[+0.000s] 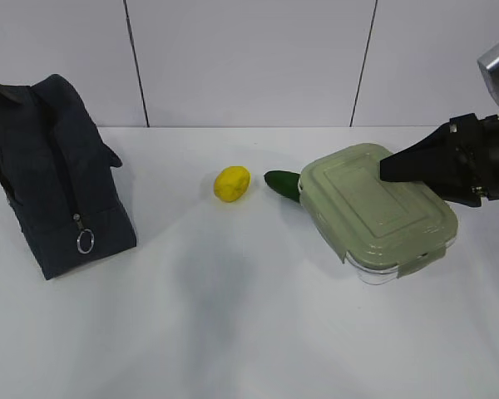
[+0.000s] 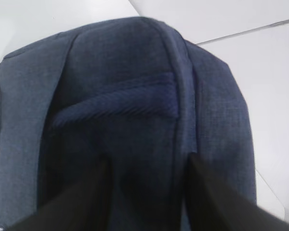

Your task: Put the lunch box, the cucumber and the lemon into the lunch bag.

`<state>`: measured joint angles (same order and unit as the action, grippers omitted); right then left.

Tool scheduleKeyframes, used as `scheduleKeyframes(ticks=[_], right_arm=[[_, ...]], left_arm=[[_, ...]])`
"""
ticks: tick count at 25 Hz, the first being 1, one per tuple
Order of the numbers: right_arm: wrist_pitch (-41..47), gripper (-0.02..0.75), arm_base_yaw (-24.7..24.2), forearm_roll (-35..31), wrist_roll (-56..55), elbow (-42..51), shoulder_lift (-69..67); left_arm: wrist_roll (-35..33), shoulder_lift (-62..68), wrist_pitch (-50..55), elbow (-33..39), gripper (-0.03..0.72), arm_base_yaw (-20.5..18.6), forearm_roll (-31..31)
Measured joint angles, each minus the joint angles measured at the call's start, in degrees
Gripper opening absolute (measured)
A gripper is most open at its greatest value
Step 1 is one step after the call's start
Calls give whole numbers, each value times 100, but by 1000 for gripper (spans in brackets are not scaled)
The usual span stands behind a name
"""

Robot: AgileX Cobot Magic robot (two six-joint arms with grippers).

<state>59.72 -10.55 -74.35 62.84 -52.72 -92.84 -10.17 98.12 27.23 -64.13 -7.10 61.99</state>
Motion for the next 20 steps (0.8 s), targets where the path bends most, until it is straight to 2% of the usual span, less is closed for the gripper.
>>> scheduleKeyframes(ticks=[6, 8, 20], right_arm=[[-13, 407, 0, 13, 2, 0, 0], [-13, 407, 0, 13, 2, 0, 0], [-3, 407, 0, 144, -224, 0, 55]], left_arm=[[-192, 21, 54, 0, 113, 0, 61], [-243, 21, 185, 0, 76, 0, 61], [-267, -433, 1289, -9, 50, 0, -548]])
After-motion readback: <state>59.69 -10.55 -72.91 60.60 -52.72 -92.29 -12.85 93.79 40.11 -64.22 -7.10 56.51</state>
